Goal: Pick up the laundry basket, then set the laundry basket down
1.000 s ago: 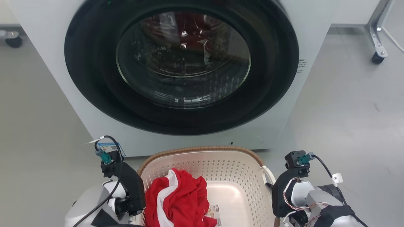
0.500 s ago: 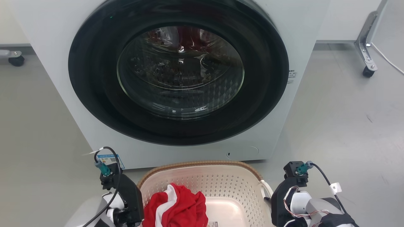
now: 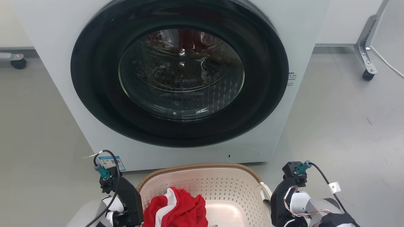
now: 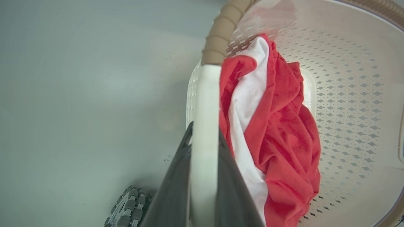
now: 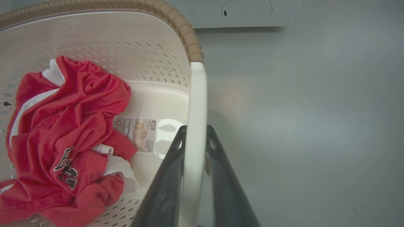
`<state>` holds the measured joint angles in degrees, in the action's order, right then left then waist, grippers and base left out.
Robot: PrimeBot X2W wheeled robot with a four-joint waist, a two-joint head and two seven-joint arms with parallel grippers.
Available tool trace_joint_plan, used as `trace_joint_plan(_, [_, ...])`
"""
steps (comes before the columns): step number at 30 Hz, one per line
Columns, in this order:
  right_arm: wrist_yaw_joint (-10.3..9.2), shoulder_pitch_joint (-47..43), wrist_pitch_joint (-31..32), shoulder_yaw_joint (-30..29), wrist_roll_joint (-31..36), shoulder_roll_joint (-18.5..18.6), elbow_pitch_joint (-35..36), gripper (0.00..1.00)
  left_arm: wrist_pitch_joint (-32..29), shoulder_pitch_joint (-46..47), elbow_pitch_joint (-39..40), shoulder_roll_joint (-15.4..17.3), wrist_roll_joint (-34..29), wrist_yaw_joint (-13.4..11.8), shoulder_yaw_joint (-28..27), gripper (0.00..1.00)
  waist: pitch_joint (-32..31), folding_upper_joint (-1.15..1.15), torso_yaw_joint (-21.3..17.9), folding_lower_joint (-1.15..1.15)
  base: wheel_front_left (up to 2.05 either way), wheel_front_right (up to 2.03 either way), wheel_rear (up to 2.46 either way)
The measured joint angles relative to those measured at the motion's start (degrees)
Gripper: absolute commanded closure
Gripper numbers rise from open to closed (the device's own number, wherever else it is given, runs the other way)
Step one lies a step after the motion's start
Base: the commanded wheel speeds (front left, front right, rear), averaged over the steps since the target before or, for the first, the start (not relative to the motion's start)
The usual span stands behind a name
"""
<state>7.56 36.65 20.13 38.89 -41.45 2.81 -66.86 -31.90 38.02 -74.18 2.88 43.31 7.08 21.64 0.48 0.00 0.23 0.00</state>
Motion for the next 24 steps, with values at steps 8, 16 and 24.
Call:
trace_joint_plan(8, [0.00,-0.10,0.65,0.78,-1.51,0.23,0.34,1.00,0.23,-0.13,-0.01,0.08,0.02,0.00,0.21,1.00,-0.06,0.00,-0.01,0.00,0.00,0.00,0.00])
trace_joint_plan(16, [0.00,-0.25,1.41,1.57,-2.52,0.57,0.81,1.00,0.29,-0.15,-0.01,0.07,0.24,0.00,0.43,1.00,0.04,0.00,0.01,0.00,0.00,0.00,0.00])
trace_joint_plan(24, [0.00,-0.34,1.56,2.35,-3.10,0.81,1.20,1.00,0.76,-0.36,-0.01,0.05,0.53,0.00,0.48,1.00,0.30,0.00,0.13,0.00,0.00,0.00,0.00])
